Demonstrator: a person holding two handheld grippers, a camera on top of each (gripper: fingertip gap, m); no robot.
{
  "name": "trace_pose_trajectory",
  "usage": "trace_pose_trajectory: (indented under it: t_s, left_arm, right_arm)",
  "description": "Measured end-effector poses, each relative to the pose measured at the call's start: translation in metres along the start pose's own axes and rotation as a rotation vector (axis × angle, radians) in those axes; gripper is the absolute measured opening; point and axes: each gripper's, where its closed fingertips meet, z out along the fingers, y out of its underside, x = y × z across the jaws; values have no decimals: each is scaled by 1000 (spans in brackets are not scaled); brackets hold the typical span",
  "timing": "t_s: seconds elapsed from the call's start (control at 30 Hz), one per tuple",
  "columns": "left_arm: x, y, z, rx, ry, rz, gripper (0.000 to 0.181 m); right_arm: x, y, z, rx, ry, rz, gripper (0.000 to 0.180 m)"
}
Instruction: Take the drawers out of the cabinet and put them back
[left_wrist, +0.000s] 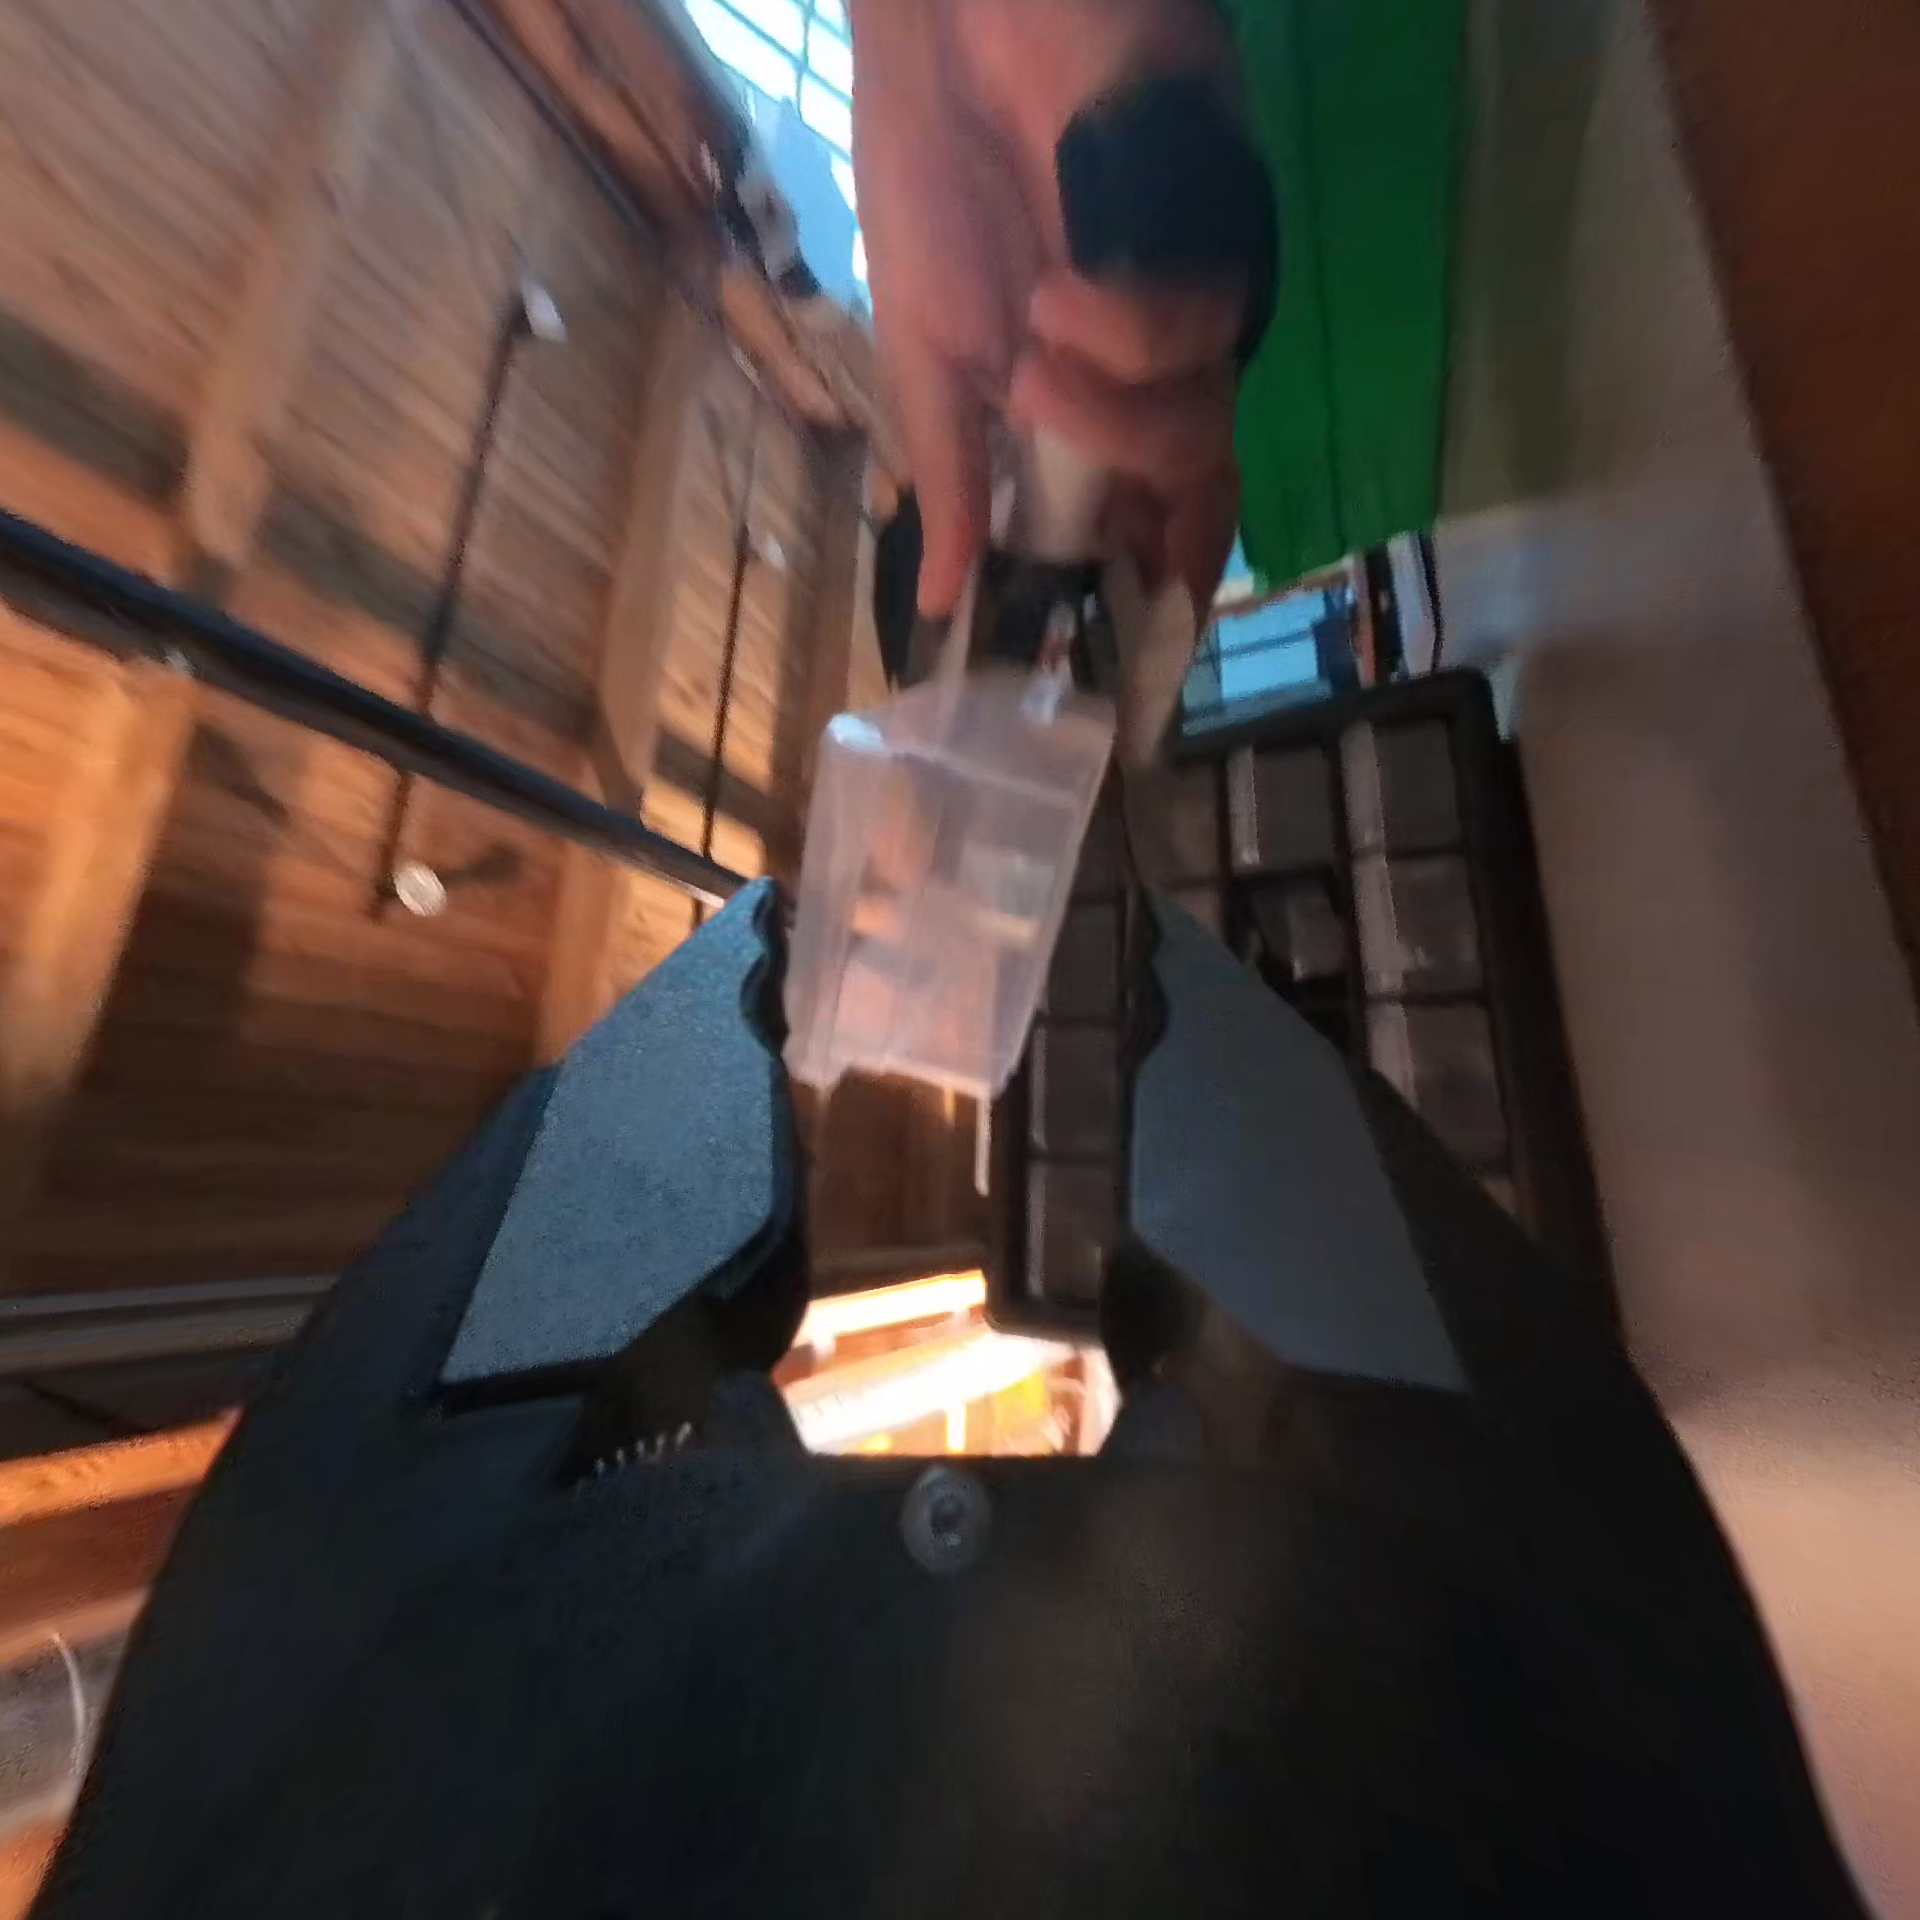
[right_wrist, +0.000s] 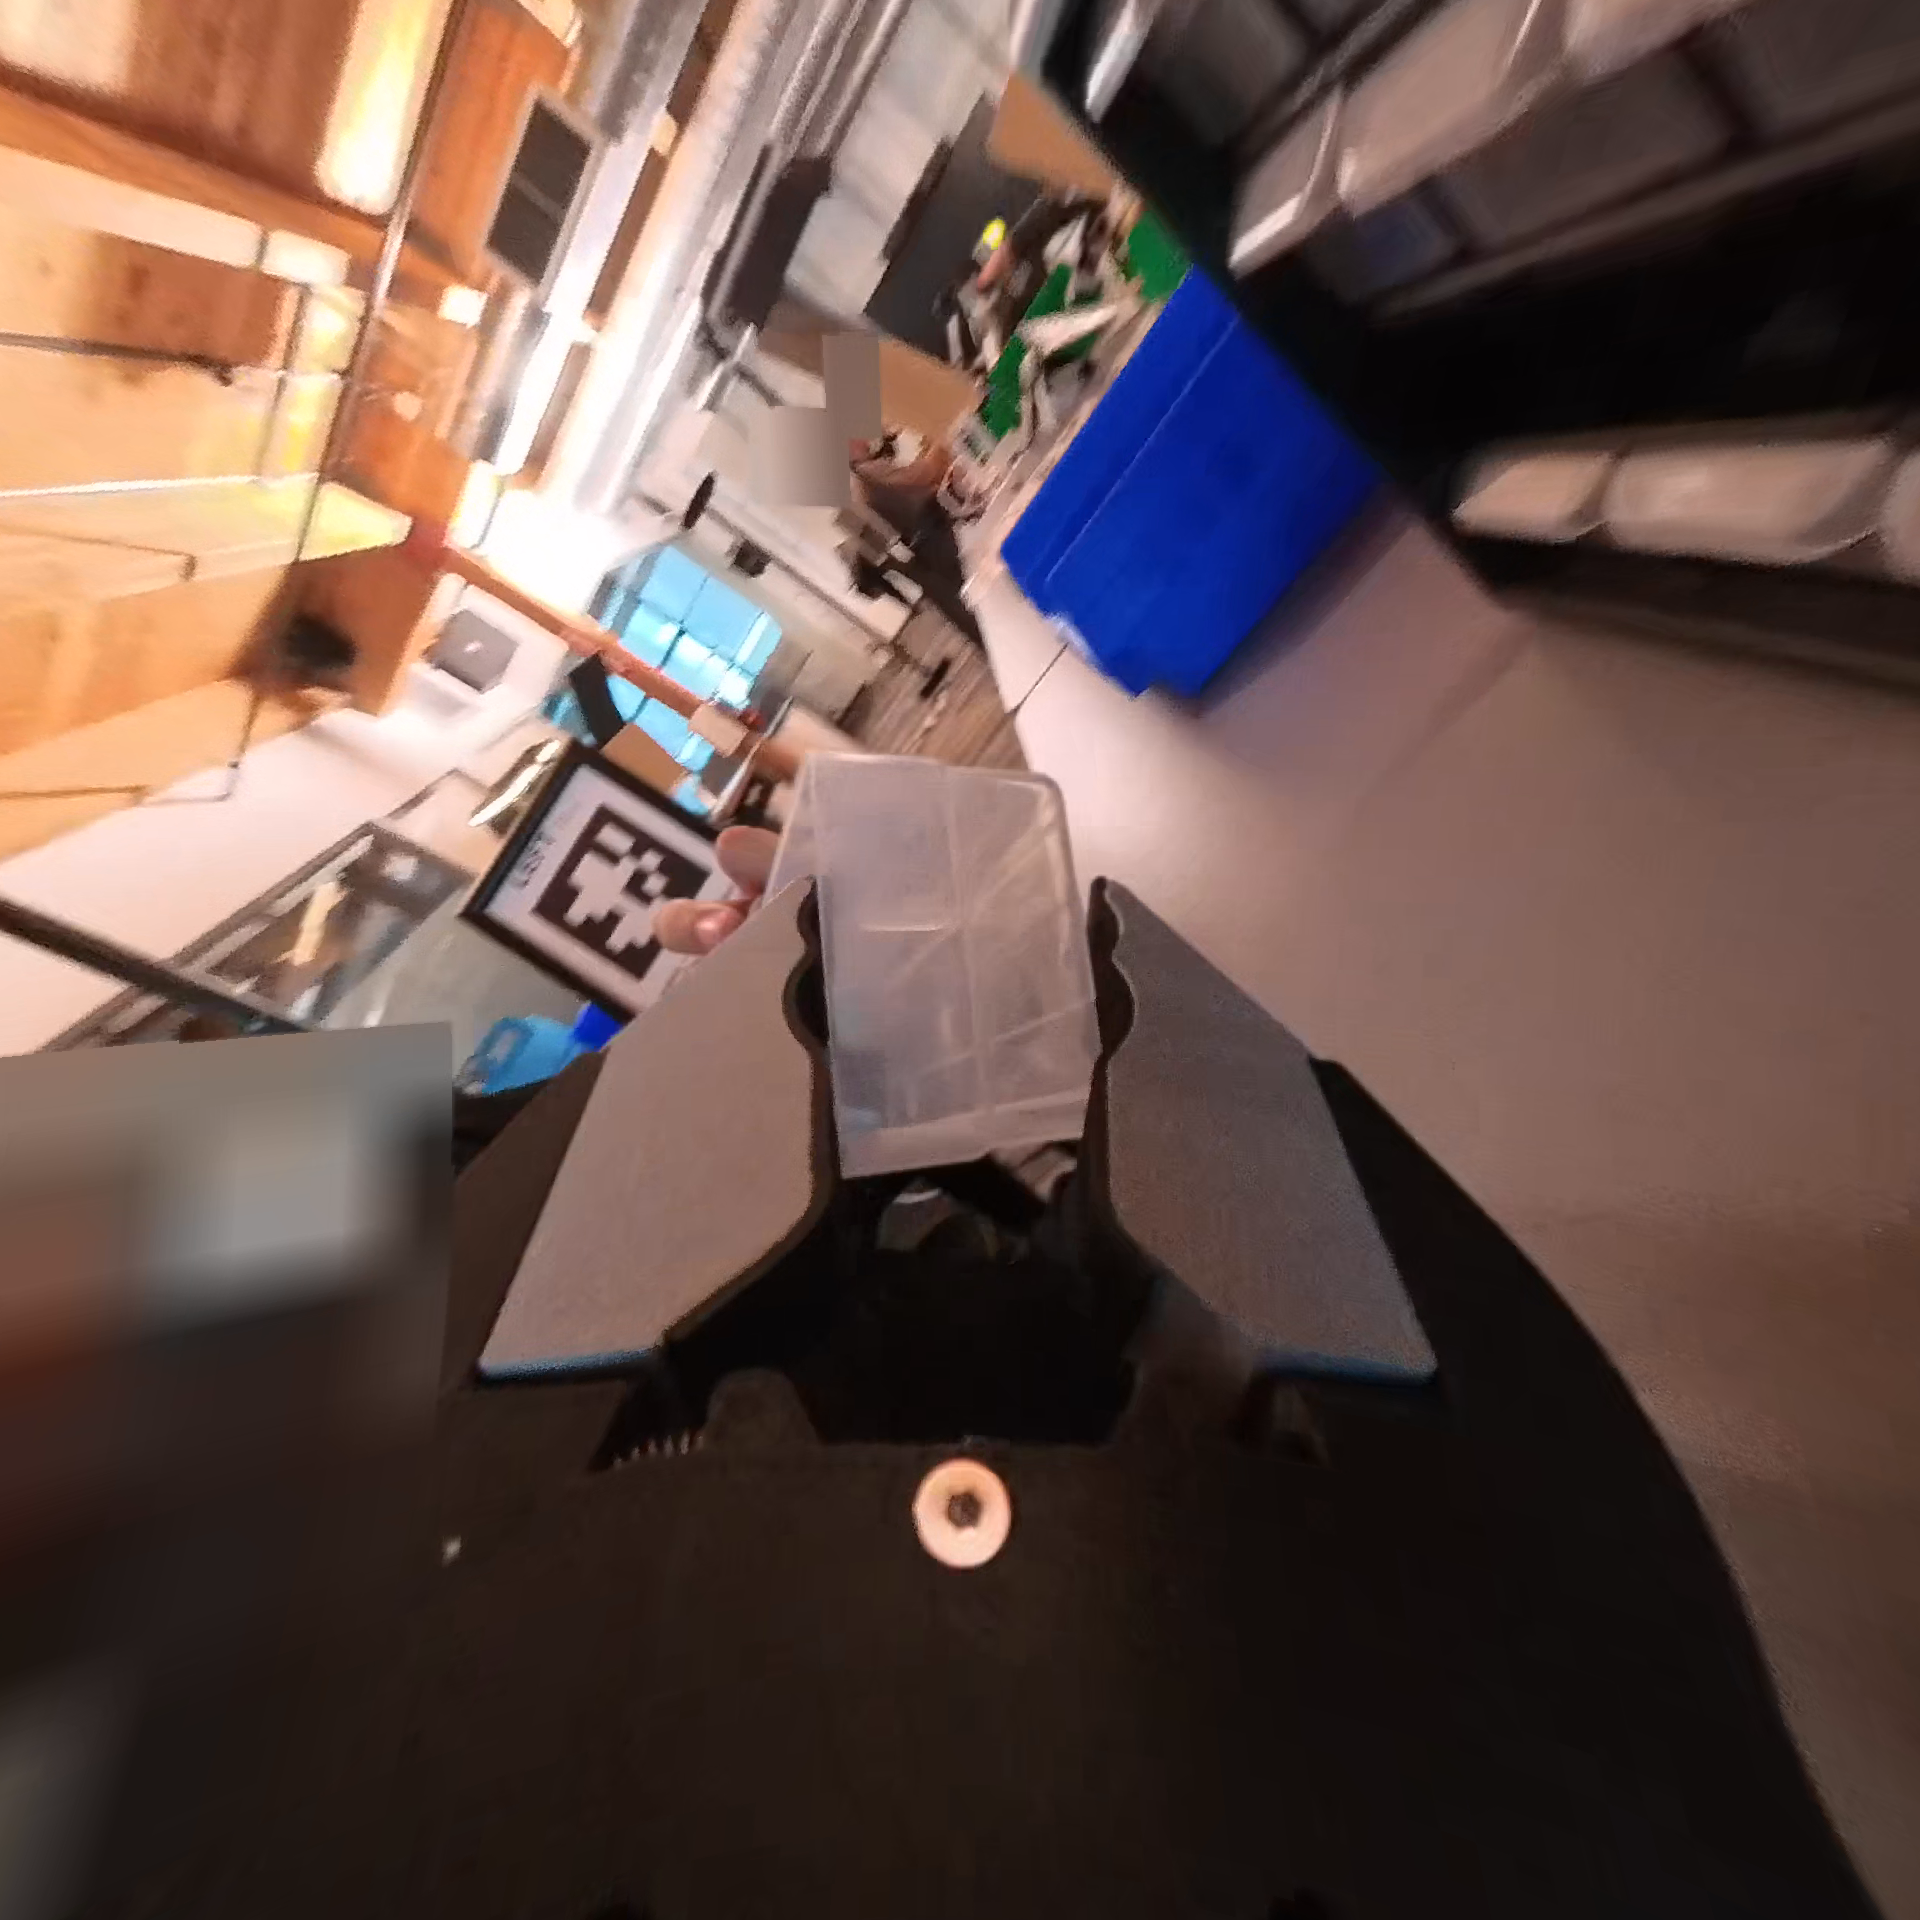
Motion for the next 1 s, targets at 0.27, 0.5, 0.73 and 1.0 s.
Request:
trace_pose_trajectory:
  t_s: [0.27, 0.5, 0.73, 1.0]
  left_arm:
    - [13, 10, 9, -101, 264, -308, 51]
    - [33, 34, 34, -244, 466, -514, 49]
    - [57, 42, 53, -345, 463, -373, 48]
    - [60, 28, 51, -285, 467, -274, 48]
  right_arm:
    - [39, 0, -1, -13, 155, -26, 58]
    - [59, -30, -61, 28, 752, -408, 74]
    - [-15, 9, -10, -180, 572, -740, 73]
    - [16, 45, 17, -412, 547, -900, 25]
